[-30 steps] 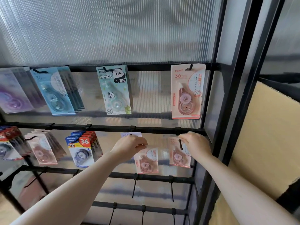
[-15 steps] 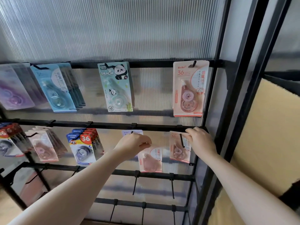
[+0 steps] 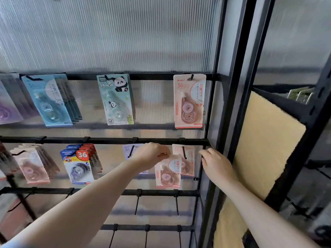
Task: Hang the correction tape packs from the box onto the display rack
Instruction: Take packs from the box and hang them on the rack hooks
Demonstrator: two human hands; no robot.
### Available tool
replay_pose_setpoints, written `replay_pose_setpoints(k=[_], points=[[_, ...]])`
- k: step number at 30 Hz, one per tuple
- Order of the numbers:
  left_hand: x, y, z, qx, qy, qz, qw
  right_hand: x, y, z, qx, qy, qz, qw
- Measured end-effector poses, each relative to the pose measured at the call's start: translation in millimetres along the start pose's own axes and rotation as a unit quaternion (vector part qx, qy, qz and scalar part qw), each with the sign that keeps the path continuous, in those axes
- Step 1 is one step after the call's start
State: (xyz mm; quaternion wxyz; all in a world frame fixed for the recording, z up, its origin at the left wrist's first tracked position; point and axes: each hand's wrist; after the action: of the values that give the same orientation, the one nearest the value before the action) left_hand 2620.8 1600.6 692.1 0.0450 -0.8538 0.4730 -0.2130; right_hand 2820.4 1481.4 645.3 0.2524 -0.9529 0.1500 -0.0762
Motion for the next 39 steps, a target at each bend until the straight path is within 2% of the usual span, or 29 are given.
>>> replay_pose_setpoints(k=[8,13,21,39], points=[[17.9,-11.3,11.3,0.015,-0.015,0.013,1.000,11.2,19.6,-2.1,0.062,0.009,0.019,0.998],[25.7,-19.0,22.1,0.012,0.003,0.006,1.000,13.2,20.3,-3.2,0.039,0.002,0.068,0.997],[24.6,-23.7,41.0,-0.002,0.007,0.001,1.000,13.4,19.2,1.0,0.014,0.027,0.077,0.997],[17.0,-35.9,46.2,-0.009,0.029,0.015,0.999,11.7,16.5,14.2,0.066,0.063,0.075,0.993]])
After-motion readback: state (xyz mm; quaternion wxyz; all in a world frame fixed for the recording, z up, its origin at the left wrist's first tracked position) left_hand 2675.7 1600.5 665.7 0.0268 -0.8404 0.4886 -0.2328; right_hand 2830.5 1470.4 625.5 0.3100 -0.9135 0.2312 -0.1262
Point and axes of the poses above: each hand's wrist, its own y-axis away from the middle knuckle, its own z-axis out of the palm, x = y × z, and after that the axes turned 13 degrees about y, right-handed
